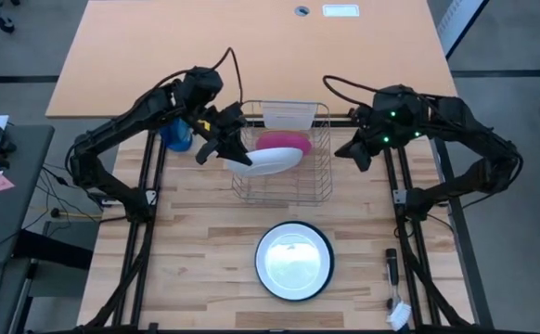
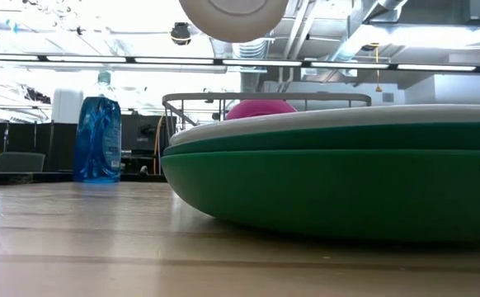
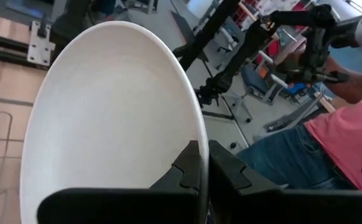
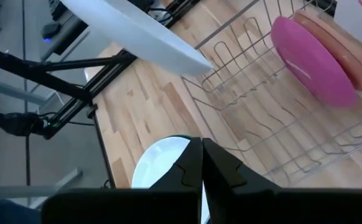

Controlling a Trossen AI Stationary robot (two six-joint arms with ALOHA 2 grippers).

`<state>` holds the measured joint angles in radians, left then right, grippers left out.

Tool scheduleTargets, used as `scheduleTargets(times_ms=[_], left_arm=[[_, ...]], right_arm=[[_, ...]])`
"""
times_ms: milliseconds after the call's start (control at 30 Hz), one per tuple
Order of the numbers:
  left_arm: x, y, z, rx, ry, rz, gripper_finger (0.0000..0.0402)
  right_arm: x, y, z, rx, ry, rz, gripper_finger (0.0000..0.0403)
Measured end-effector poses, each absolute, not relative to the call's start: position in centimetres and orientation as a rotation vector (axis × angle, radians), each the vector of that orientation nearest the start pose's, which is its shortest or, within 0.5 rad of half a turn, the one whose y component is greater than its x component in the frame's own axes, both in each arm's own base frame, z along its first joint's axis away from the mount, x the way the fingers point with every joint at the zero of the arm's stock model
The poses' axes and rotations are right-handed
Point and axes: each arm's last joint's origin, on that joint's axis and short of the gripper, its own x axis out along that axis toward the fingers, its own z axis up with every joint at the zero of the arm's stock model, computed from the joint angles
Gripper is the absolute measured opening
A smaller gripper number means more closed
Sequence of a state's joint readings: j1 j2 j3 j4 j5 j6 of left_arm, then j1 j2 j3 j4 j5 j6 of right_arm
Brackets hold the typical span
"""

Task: Sort dishes
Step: Put the white plate in the dish rack

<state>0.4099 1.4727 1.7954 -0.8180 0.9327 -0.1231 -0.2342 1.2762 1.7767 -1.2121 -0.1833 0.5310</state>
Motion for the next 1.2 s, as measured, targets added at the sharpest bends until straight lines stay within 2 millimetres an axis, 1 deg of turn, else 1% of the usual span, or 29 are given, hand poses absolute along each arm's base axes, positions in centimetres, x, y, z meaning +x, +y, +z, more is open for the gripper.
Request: scheduleTargets(times_ms=[233,300,467,533,667,733,833,933,1033,1133,1200], left_arm=[[27.3,9.6,45.5,-0.412,0.43,-0.496,0.0],[27.8,9.9,45.2,-0.404,0.43,-0.498,0.0],[28.9,10.6,44.4,-0.4,0.419,-0.572,0.0],[29.5,10.8,43.9,-0.391,0.416,-0.604,0.0],[31.0,11.5,42.5,-0.414,0.438,-0.633,0.0],[31.6,11.7,41.8,-0.429,0.445,-0.659,0.0],[32.7,12.3,40.7,-0.462,0.448,-0.714,0.0],[33.9,13.3,39.1,-0.52,0.466,-0.753,0.0],[34.8,14.4,37.4,-0.586,0.498,-0.752,0.0],[35.5,15.3,36.1,-0.669,0.535,-0.736,0.0],[35.4,15.6,35.7,-0.711,0.559,-0.725,0.0]], right_arm=[[19.7,-4.6,46.3,0.648,0.661,-0.273,0.001],[19.7,-4.8,46.3,0.648,0.659,-0.28,0.001],[19.6,-5.1,46.3,0.651,0.653,-0.296,0.001],[19.6,-5.1,46.4,0.685,0.649,-0.308,0.001],[19.1,-4.8,46.6,0.785,0.628,-0.316,0.001],[18.9,-4.4,46.8,0.807,0.628,-0.301,0.001],[18.8,-3.8,46.6,0.821,0.66,-0.291,0.001],[18.7,-3.4,46.2,0.822,0.714,-0.292,0.001],[18.6,-3.0,46.0,0.816,0.75,-0.286,0.001],[18.7,-2.8,46.0,0.801,0.756,-0.271,0.001],[18.7,-2.7,46.0,0.782,0.76,-0.26,0.001]])
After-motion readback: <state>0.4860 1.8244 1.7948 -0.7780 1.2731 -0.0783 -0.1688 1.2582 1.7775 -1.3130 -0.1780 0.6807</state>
